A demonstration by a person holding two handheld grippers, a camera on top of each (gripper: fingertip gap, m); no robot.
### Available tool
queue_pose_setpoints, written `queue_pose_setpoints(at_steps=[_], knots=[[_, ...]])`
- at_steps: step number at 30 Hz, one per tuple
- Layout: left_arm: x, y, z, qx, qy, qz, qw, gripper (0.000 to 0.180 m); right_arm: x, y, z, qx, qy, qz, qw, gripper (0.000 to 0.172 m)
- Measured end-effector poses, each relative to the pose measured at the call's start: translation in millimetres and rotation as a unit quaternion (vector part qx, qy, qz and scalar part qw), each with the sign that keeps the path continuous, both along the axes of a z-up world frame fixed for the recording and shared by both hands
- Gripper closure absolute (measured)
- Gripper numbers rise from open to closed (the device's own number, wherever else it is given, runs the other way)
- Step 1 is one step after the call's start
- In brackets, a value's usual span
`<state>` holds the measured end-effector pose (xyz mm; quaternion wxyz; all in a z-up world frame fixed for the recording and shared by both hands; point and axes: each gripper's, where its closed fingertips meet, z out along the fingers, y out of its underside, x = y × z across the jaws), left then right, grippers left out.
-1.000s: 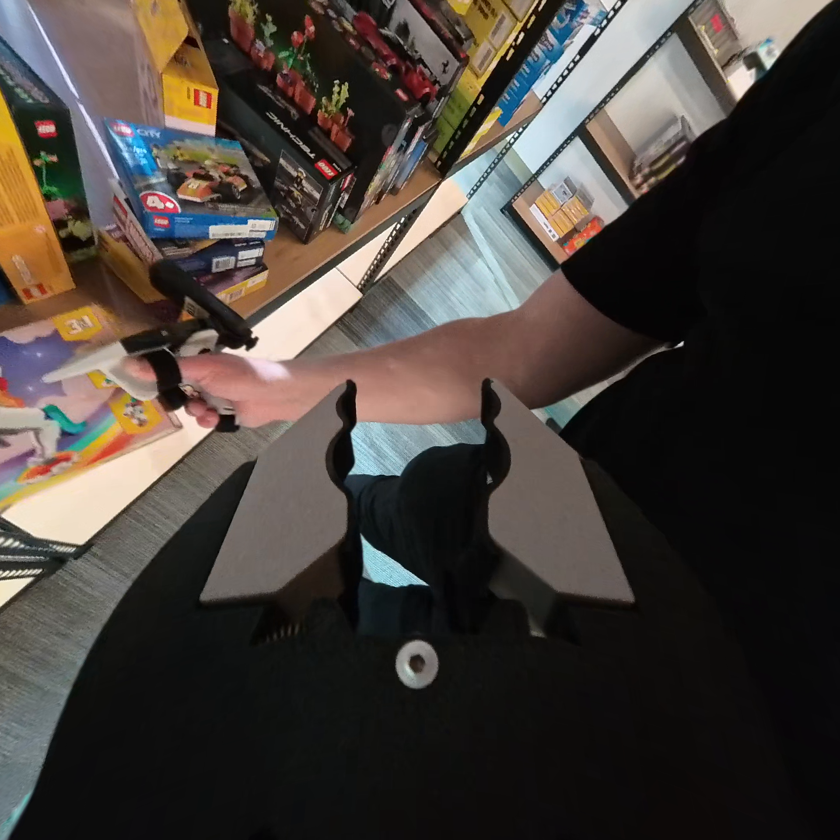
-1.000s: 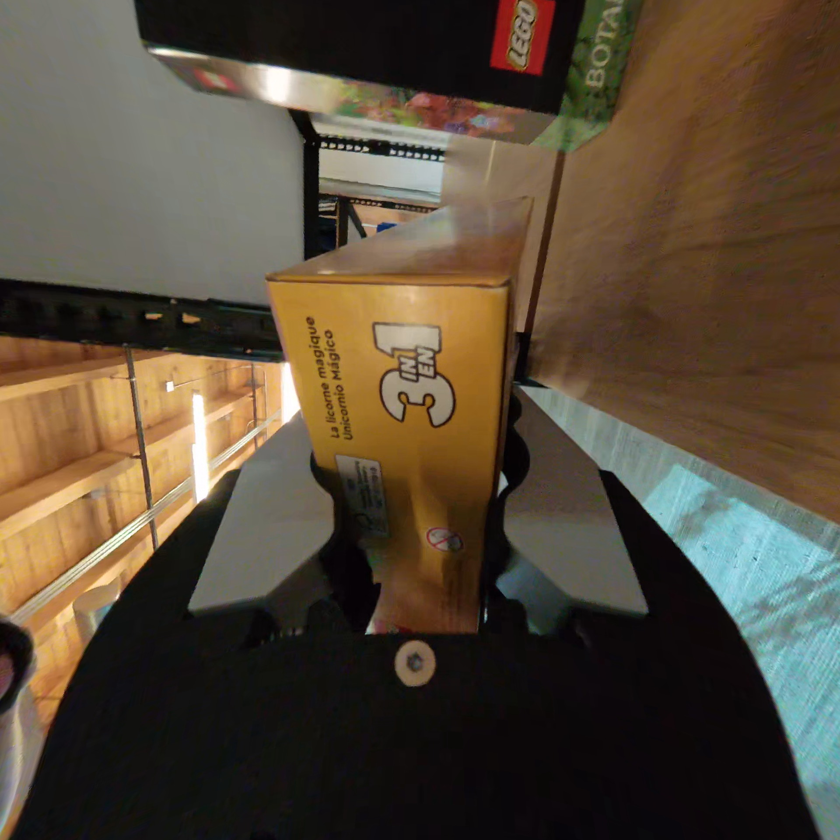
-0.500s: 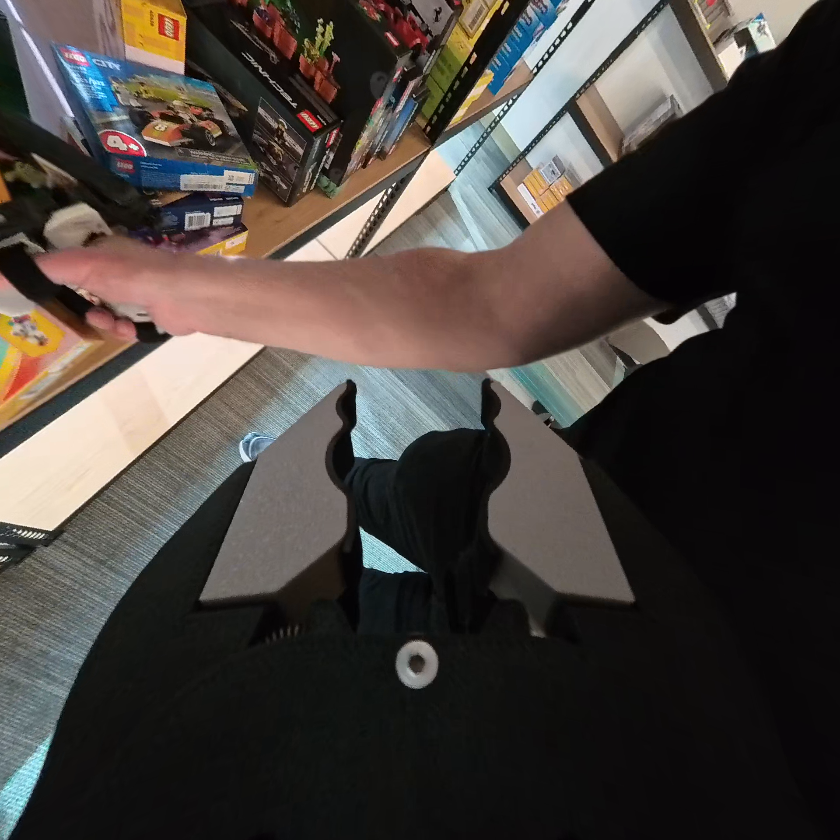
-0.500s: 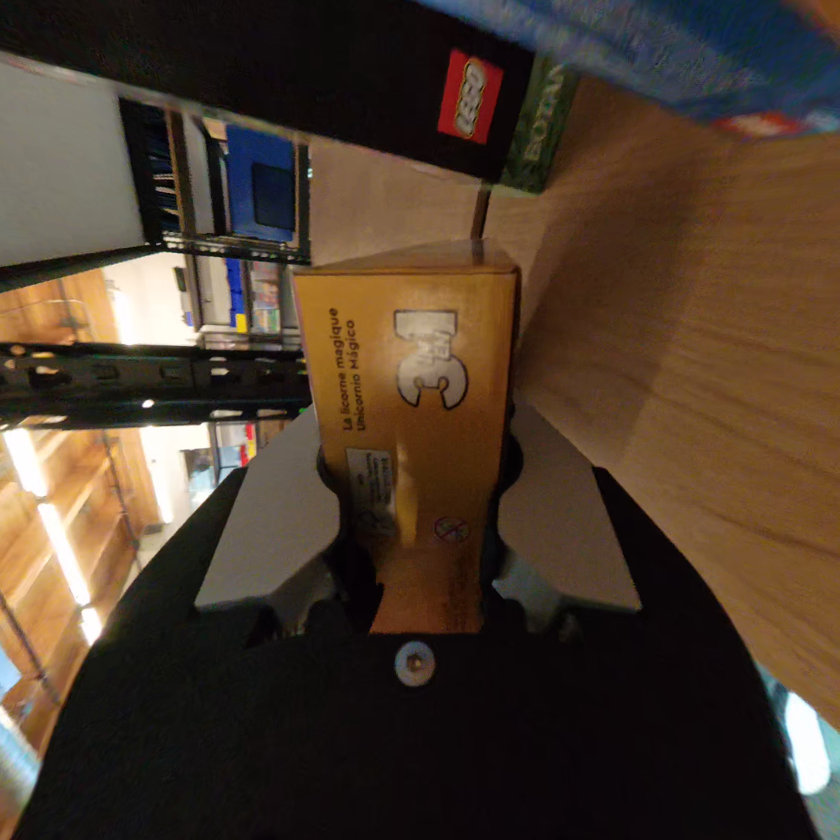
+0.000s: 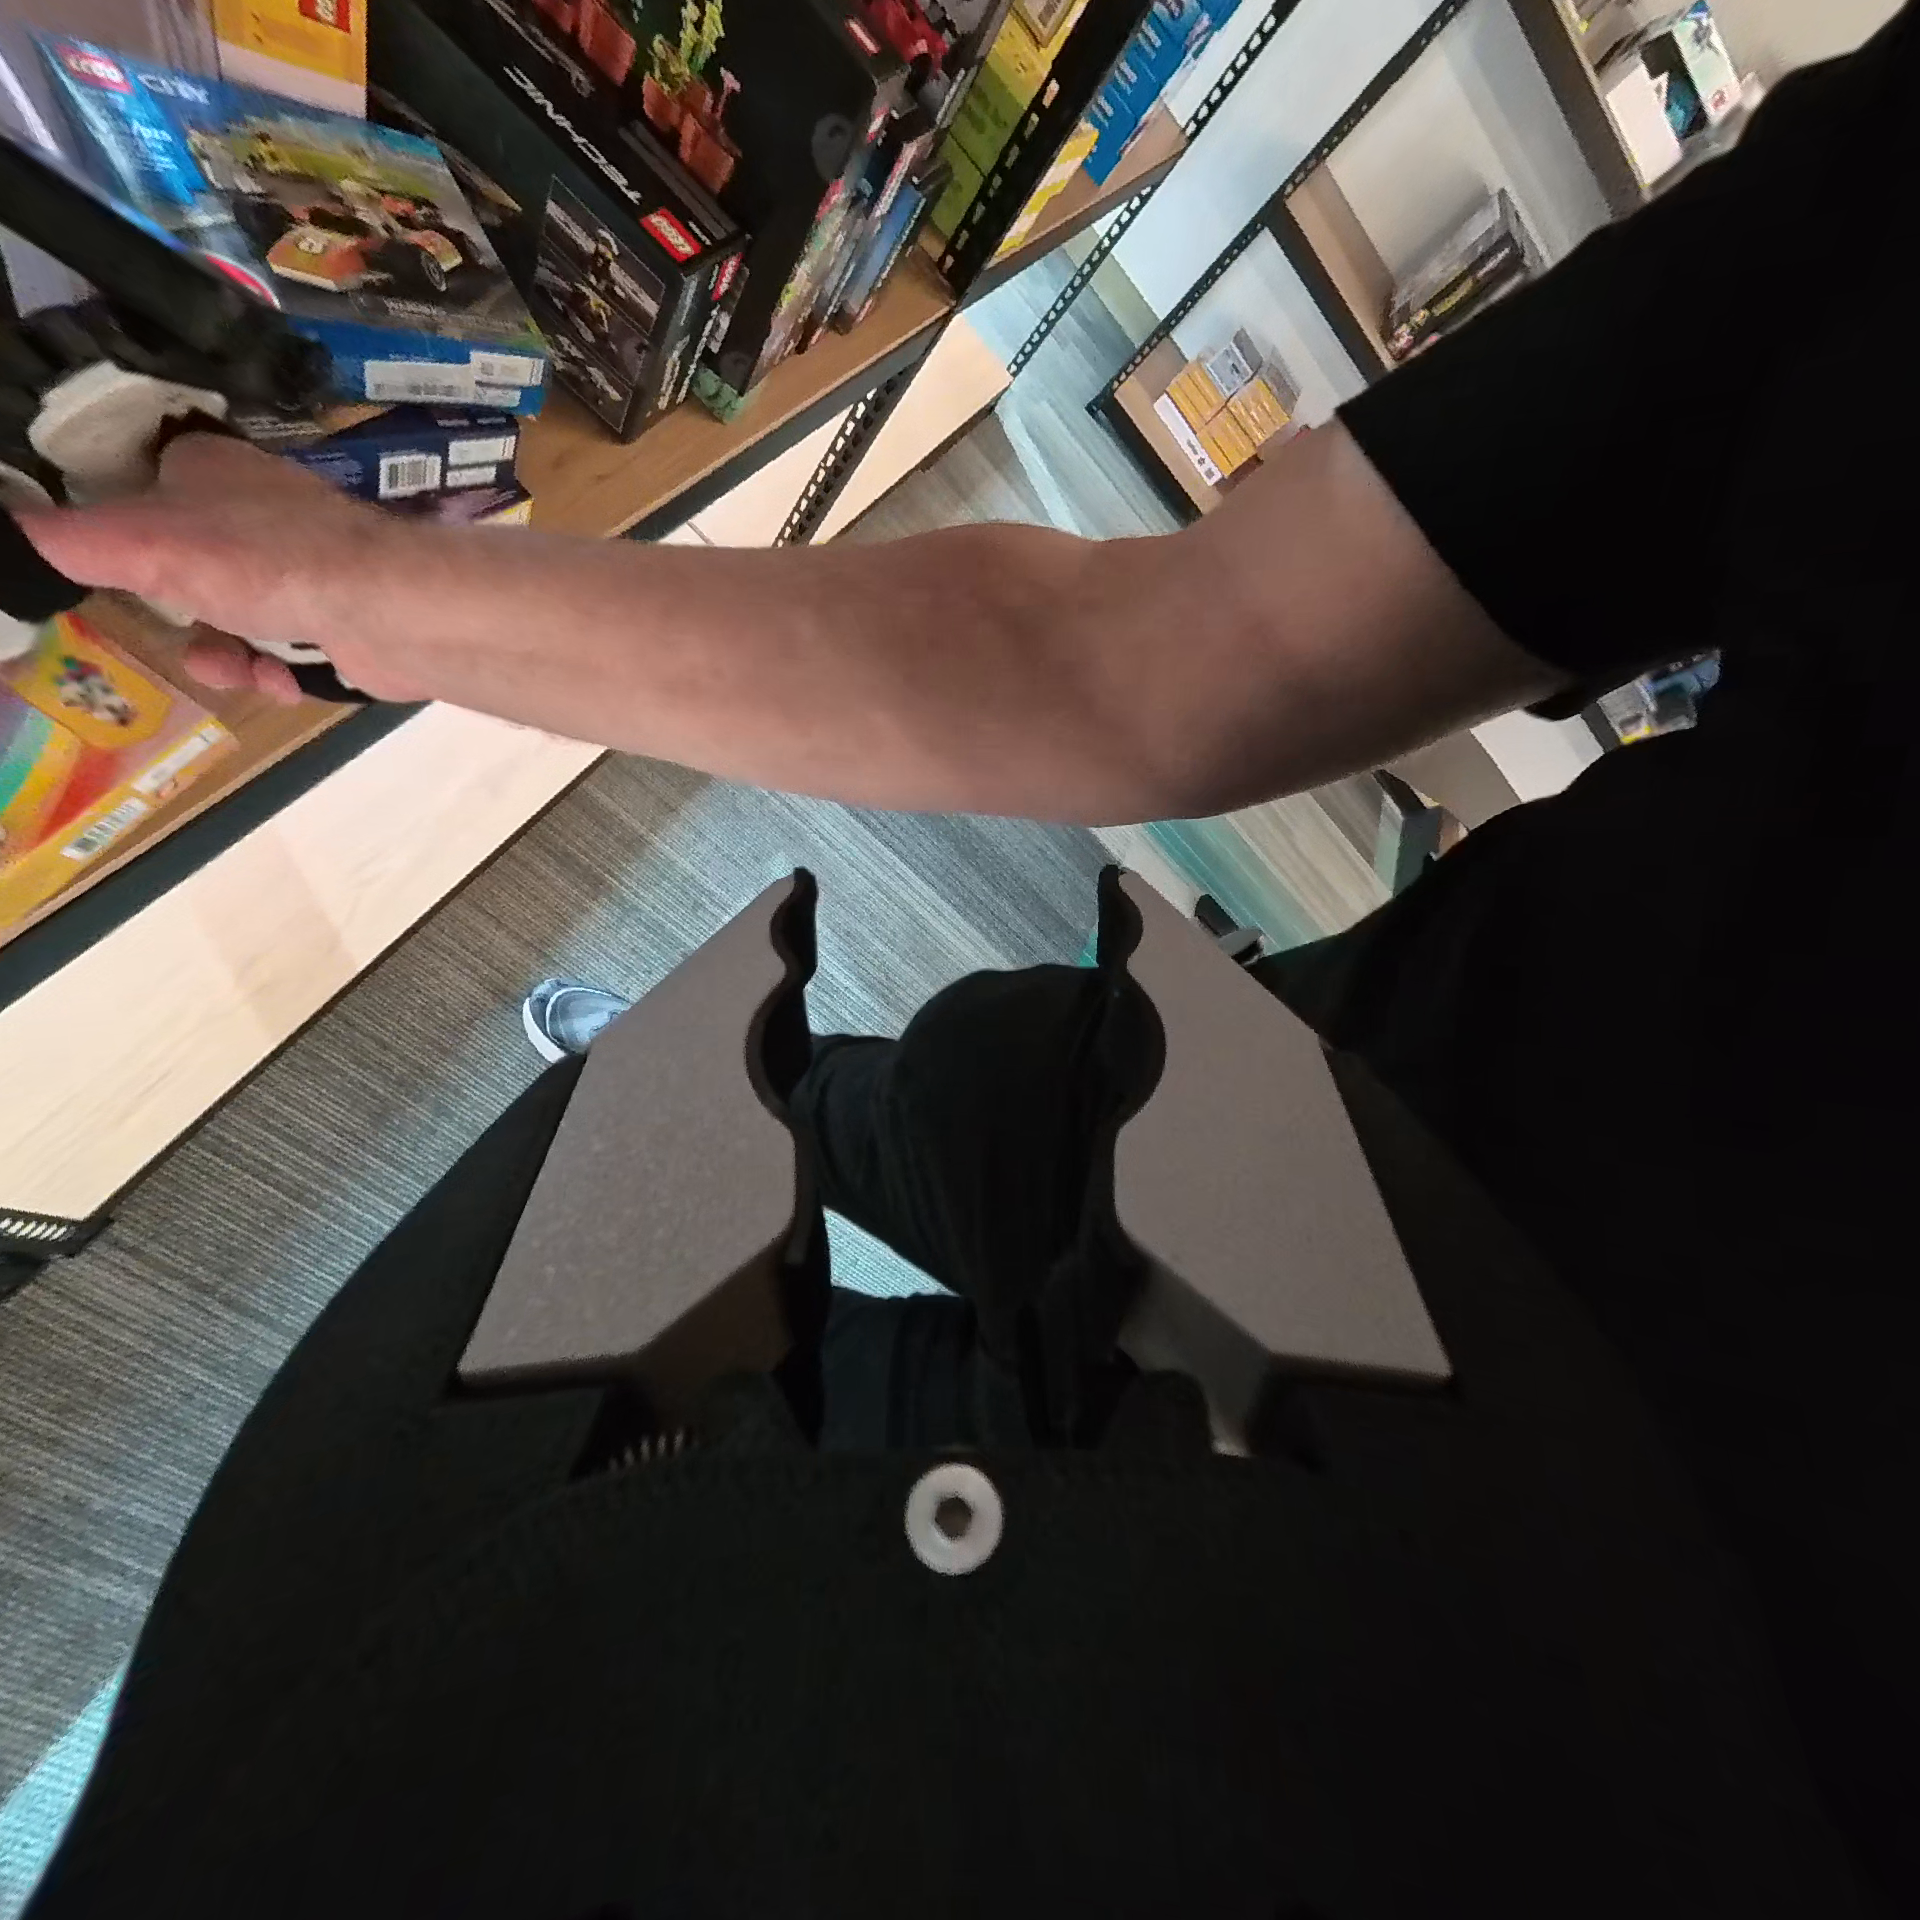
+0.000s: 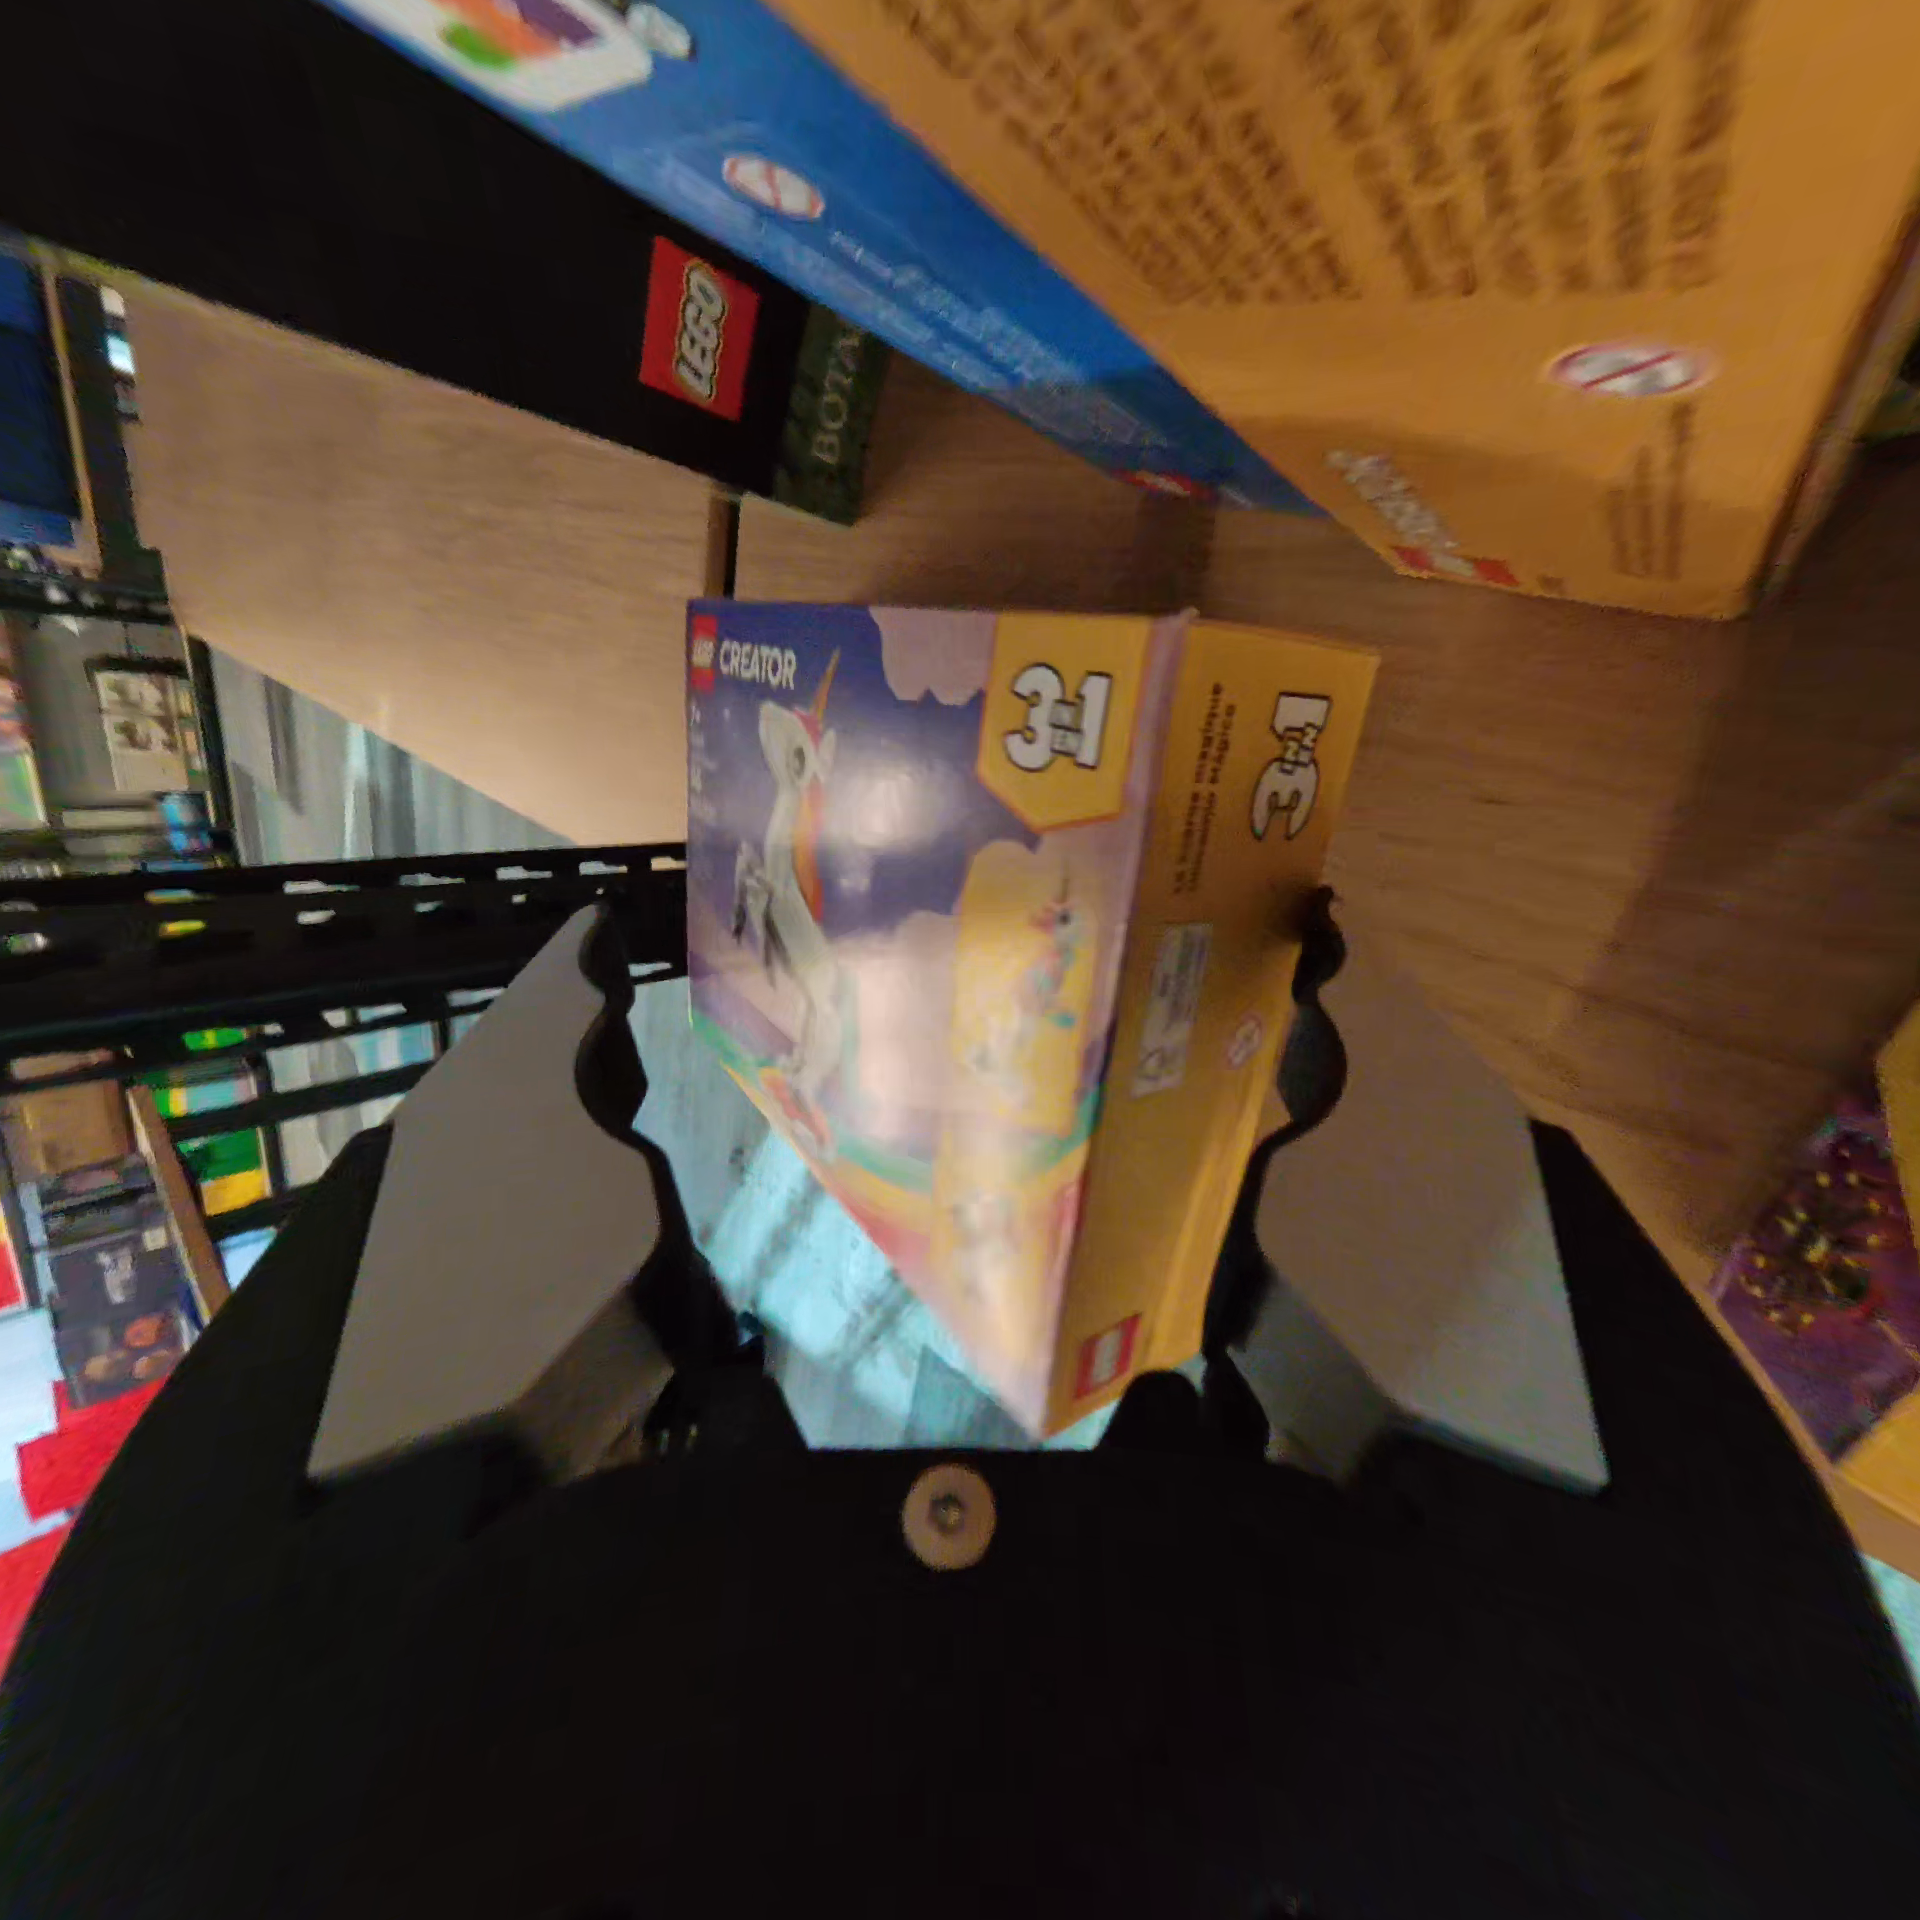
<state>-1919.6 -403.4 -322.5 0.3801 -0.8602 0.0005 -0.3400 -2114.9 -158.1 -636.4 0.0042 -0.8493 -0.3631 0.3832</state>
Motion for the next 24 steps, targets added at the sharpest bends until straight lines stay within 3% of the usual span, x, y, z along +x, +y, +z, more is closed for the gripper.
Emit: queue_pose_setpoints(at_steps=[1,3,9,16,20,22,24], knots=[[0,1,0,0.001,-0.001,-0.003,1.000,0.128,-1,3,3,-0.013,0.004,-0.012,1.000,0.048],[2,3,-1,0.001,-0.002,-0.009,1.000,0.128,-7,8,21,-0.034,0.035,-0.033,0.998,0.057],[0,10,5,0.018,-0.001,-0.009,1.000,0.126,10,-5,59,-0.013,0.081,-0.021,0.996,0.062],[-10,50,66,0.107,0.049,-0.026,0.993,0.123,107,-93,148,-0.015,0.200,0.106,0.974,0.073],[-10,98,125,0.189,0.097,-0.040,0.976,0.120,184,-138,236,0.043,0.318,0.204,0.925,0.095],[-3,131,154,0.225,0.106,-0.042,0.968,0.116,210,-118,301,0.095,0.370,0.186,0.905,0.107],[7,165,176,0.251,0.123,-0.051,0.959,0.114,228,-68,378,0.180,0.417,0.130,0.881,0.113]])
